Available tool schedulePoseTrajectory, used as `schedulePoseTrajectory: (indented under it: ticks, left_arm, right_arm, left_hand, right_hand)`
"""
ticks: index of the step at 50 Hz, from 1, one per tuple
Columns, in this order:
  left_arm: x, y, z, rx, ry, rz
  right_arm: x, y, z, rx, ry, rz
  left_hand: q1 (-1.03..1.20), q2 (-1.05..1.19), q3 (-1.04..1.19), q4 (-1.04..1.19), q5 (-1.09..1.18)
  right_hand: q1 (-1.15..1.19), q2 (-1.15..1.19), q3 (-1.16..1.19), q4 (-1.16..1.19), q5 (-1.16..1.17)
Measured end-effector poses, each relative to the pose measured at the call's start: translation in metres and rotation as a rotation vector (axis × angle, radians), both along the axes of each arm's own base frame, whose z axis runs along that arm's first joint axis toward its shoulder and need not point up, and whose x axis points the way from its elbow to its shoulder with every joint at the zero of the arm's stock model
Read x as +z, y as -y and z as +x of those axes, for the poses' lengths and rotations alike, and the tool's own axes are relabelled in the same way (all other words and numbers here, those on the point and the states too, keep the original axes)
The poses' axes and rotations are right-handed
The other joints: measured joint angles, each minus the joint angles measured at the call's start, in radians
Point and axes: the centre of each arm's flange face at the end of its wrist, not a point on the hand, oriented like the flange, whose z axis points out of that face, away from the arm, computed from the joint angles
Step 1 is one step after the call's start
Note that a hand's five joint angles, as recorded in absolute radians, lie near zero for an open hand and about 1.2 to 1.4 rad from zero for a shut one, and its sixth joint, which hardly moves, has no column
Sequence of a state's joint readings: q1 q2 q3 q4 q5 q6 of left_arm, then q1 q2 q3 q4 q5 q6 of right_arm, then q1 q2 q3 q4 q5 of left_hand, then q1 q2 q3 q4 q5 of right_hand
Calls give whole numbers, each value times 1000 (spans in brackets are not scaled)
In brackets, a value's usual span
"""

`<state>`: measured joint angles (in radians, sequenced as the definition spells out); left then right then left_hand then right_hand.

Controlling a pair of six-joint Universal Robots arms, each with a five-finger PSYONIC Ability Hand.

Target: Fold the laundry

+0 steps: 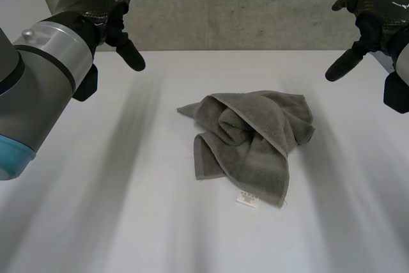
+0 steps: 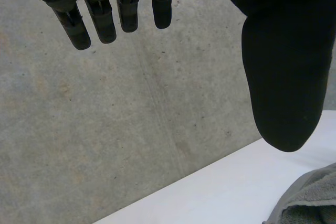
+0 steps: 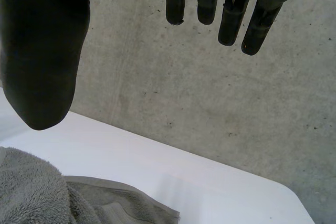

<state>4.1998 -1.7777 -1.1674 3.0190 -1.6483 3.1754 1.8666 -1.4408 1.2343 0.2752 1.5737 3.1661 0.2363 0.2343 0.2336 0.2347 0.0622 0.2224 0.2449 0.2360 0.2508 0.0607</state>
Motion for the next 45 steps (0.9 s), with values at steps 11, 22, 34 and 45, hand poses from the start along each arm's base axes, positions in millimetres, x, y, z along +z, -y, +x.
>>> schedulePoseTrajectory:
  ticks: [11,22,34,45]
  left_arm:
    - [-5,6,1,1,5,10]
    - [-59,33,-28,-135,53,77]
    - [-130,69,-68,-317,115,65]
    - [-185,80,-83,-393,166,113]
  right_arm:
    - [-4,-3,2,13,-15,8]
    - [-39,-16,1,29,-87,146]
    - [-110,-37,-6,-15,51,369]
    - [-158,-36,-3,-37,107,476]
  left_hand:
    - [0,-1,0,-1,-1]
    - [1,1,2,1,1]
    - [4,5,5,3,3]
    - [27,29,30,28,29]
  right_hand:
    - [0,0,0,0,0]
    - [0,0,0,0,0]
    - [0,0,0,0,0]
    - [0,0,0,0,0]
